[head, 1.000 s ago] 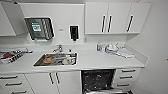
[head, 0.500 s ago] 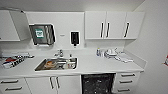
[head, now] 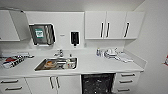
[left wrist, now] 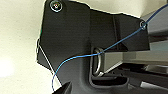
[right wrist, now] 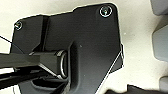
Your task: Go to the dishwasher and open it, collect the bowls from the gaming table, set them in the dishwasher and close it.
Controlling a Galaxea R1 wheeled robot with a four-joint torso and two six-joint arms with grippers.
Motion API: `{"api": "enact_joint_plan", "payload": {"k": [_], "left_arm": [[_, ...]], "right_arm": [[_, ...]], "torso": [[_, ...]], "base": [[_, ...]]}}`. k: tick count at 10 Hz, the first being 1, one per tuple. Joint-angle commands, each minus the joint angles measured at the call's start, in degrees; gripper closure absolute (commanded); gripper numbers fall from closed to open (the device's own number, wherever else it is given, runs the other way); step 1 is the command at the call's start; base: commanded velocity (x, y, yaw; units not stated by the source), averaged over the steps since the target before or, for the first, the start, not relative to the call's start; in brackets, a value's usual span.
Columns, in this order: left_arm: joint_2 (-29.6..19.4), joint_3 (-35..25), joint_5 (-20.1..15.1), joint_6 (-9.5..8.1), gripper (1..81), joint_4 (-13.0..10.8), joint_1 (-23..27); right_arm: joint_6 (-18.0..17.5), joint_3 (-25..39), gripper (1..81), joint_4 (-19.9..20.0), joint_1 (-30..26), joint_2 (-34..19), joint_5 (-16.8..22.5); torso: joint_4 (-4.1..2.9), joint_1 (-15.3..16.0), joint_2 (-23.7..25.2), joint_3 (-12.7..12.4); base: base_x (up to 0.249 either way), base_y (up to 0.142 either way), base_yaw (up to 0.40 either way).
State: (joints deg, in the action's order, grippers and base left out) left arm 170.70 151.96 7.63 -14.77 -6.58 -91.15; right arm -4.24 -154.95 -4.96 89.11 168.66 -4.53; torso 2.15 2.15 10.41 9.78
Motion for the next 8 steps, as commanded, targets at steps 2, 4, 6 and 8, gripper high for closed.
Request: {"api": "enact_joint_plan", "payload": {"k": [2, 4, 6, 8], "left_arm": [[1.7, 4.7, -1.8, 5.72, 1.0, 2.9, 2.2], [0.8, 4.8, -1.7, 6.6, 1.0, -3.6, 3.0], [1.0, 4.8, -1.7, 6.6, 1.0, -3.6, 4.0], [1.3, 4.8, -1.8, 6.6, 1.0, -3.5, 4.2]], "right_arm": [[0.2, -0.3, 1.0, 0.5, -2.8, -0.6, 3.0], [0.5, -0.3, 1.0, -0.1, -2.5, -0.6, 4.5], [0.5, -0.3, 1.0, -0.2, -2.7, 0.0, 4.8], [0.5, -0.8, 1.0, -0.2, -2.7, 0.8, 4.8]], "torso": [[0.0, 0.0, 0.0, 0.0], [0.0, 0.0, 0.0, 0.0], [0.0, 0.0, 0.0, 0.0], [0.0, 0.0, 0.0, 0.0]], "base": [[0.0, 0.0, 0.0], [0.0, 0.0, 0.0], [0.0, 0.0, 0.0], [0.0, 0.0, 0.0]]}}
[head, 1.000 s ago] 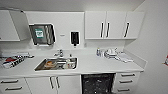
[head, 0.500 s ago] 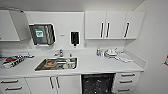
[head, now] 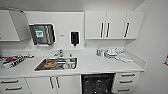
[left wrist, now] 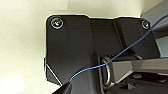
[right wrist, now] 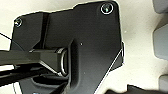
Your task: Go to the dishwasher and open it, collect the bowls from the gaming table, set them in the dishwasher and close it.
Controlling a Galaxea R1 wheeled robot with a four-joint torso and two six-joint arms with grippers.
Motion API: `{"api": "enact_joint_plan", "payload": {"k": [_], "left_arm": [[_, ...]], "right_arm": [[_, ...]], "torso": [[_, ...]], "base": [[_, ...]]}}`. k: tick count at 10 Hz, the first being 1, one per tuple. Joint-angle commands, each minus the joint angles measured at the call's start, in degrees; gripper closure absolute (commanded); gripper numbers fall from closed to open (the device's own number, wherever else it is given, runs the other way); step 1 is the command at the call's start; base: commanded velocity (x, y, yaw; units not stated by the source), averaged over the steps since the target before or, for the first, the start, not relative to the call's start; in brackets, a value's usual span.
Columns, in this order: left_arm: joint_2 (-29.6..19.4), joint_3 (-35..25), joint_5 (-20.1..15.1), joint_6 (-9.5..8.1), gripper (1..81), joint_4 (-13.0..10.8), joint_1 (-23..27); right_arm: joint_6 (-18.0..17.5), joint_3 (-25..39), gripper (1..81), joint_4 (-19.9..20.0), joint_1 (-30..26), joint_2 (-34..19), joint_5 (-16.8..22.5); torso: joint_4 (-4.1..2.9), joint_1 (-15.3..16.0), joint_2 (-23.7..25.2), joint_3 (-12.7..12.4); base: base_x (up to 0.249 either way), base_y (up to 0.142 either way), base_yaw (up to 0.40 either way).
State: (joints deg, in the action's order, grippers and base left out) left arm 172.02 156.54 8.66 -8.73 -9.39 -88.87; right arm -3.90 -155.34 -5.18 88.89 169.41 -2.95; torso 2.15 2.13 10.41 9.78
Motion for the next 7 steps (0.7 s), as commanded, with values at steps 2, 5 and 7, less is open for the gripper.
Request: {"api": "enact_joint_plan", "payload": {"k": [2, 5, 7], "left_arm": [[0.3, 0.2, -2.9, 0.55, 1.0, -1.0, 2.0], [0.7, 0.2, -3.2, 0.64, 1.0, -1.1, 2.0], [0.4, 0.2, -3.2, 0.64, 1.0, -0.9, 2.0]], "right_arm": [[0.1, -0.5, 1.0, -0.1, -2.5, 0.2, 3.2], [0.1, -0.5, 1.0, -0.1, -2.4, 0.2, 3.2], [0.2, -0.6, 1.0, -0.1, -2.3, 0.2, 3.2]], "torso": [[0.0, 0.0, 0.0, 0.0], [0.0, 0.0, 0.0, 0.0], [0.0, 0.0, 0.0, 0.0]], "base": [[0.0, 0.0, 0.0], [0.0, 0.0, 0.0], [0.0, 0.0, 0.0]]}}
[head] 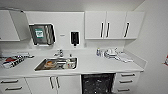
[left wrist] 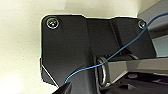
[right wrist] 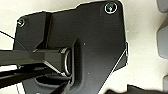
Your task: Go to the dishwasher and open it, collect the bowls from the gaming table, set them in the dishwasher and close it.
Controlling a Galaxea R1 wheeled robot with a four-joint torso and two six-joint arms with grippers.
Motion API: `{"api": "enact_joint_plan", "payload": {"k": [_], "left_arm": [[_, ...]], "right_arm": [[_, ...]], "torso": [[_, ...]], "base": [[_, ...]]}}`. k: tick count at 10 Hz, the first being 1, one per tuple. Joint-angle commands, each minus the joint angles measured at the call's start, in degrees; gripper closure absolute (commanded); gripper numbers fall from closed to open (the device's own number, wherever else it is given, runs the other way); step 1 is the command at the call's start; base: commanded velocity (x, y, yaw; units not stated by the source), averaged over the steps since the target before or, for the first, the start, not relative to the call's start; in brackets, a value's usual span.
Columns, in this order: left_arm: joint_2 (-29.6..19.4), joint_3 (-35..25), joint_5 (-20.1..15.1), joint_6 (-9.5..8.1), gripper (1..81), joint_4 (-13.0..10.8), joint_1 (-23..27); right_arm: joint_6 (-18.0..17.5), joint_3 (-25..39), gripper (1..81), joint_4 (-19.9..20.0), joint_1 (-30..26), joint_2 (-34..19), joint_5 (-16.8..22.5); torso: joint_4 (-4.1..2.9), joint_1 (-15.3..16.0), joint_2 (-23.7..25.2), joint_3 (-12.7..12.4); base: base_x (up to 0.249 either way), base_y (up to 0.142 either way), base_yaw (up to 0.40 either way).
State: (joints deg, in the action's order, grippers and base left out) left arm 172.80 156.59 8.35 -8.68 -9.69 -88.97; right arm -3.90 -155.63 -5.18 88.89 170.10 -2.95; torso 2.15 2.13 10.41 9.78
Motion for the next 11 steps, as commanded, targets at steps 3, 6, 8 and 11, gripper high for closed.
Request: {"api": "enact_joint_plan", "payload": {"k": [3, 6, 8, 11], "left_arm": [[-0.6, 0.1, -2.7, 0.68, 1.0, -1.3, 2.1], [-0.6, -0.1, -2.5, 0.68, 1.0, -3.2, 2.1], [-0.3, 0.1, -2.5, 1.3, 1.0, -3.2, 2.2], [-0.4, 0.1, -2.8, 1.47, 1.0, -3.3, 2.6]], "right_arm": [[0.2, -0.9, 1.0, -0.1, -2.3, -0.4, 3.2], [0.2, -1.0, 1.0, -0.1, -2.3, -0.4, 3.2], [0.1, -1.0, 1.0, 0.0, -2.4, -0.4, 3.2], [0.1, -1.9, 1.0, 0.0, -2.5, -0.4, 3.2]], "torso": [[0.0, 0.0, 0.0, 0.0], [0.0, 0.0, 0.0, 0.0], [0.02, 0.0, 0.0, 0.0], [0.02, 0.0, 0.0, 0.0]], "base": [[0.0, 0.0, 0.15], [0.0, 0.0, 0.365], [0.0, 0.0, 0.373], [0.0, 0.0, 0.378]]}}
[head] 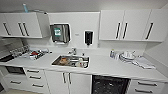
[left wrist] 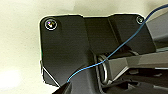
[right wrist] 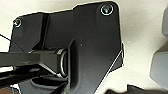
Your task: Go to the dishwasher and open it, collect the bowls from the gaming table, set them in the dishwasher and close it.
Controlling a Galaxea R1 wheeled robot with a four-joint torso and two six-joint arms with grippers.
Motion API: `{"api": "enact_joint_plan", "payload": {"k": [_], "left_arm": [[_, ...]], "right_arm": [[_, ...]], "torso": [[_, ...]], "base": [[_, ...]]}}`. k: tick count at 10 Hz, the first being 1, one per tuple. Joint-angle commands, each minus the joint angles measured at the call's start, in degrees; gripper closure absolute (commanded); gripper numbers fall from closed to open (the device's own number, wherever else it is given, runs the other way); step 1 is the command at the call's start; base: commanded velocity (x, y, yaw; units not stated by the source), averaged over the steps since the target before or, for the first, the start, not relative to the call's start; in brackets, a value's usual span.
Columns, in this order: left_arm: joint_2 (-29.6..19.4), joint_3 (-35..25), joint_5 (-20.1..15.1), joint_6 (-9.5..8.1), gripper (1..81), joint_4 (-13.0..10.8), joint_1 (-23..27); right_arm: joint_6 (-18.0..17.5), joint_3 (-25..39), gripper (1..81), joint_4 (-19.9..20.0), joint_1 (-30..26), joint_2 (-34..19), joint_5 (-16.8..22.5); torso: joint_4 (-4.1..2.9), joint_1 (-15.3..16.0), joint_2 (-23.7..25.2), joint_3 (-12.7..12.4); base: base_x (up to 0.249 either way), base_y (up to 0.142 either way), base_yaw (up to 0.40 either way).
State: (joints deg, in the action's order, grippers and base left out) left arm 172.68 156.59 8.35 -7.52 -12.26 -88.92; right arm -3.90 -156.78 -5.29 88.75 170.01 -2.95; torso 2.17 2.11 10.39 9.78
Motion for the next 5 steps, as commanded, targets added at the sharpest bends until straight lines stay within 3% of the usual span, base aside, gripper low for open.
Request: {"api": "enact_joint_plan", "payload": {"k": [1, 5], "left_arm": [[-0.2, 0.1, -2.9, 0.31, 1.0, -0.7, 2.7], [-0.9, -0.1, -2.4, 0.31, 1.0, -2.1, 2.7]], "right_arm": [[0.0, -0.9, 1.0, 0.1, -2.4, -0.3, 3.2], [0.7, -0.6, 1.0, -1.1, -2.3, 0.1, 3.3]], "torso": [[0.0, 0.0, 0.0, 0.0], [0.0, 0.0, 0.0, 0.0]], "base": [[0.0, 0.0, 0.379], [0.0, 0.0, 0.38]]}}
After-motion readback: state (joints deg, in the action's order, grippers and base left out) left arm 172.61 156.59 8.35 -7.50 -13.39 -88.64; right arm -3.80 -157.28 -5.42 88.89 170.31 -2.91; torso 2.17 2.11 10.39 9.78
